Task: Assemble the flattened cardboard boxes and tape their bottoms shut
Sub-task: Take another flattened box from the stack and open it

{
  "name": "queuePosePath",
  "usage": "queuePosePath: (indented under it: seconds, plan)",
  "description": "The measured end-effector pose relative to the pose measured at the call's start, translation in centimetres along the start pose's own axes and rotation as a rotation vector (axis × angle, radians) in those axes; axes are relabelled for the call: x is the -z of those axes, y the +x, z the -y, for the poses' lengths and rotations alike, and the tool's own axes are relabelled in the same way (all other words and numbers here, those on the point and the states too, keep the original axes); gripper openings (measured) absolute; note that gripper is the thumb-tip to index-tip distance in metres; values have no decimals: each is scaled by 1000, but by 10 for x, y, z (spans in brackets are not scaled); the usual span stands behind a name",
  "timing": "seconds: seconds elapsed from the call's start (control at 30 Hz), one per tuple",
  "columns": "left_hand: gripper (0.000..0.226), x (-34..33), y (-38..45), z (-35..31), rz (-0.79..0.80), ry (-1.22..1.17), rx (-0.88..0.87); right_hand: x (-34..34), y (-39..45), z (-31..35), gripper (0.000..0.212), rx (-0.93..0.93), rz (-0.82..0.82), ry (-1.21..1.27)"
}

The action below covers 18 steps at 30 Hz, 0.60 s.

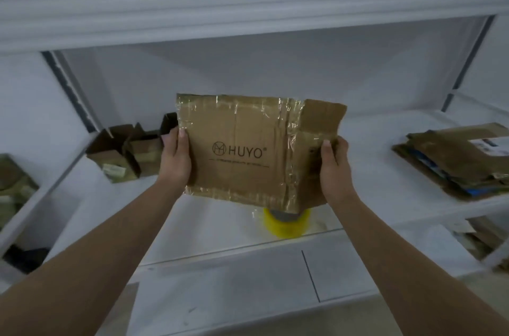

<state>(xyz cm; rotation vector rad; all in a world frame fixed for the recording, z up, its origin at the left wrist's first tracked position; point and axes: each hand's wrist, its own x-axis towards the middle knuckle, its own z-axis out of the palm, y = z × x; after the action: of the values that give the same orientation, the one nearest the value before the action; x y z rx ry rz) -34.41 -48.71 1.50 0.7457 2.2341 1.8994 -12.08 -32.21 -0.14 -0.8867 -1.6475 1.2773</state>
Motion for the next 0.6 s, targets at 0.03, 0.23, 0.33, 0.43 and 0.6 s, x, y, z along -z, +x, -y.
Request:
queuePosePath:
  seconds: [0.03, 0.23, 0.33, 0.43, 0.6]
  plan:
    - [42, 18, 9, 7, -12, -4, 5, -26, -2, 3, 34, -14, 20, 37]
    - [25, 104, 45, 58, 49, -30, 26, -140, -15, -10, 32, -90, 96, 178]
    - [20, 122, 44, 78, 115, -164, 139, -163, -20, -19, 31, -223, 38, 232]
    - [30, 128, 40, 91, 154, -328, 268, -173, -24, -24, 38, -359, 11, 350]
    - [53, 136, 43, 103, 158, -413, 402, -165, -36, -32, 37, -357, 91, 370]
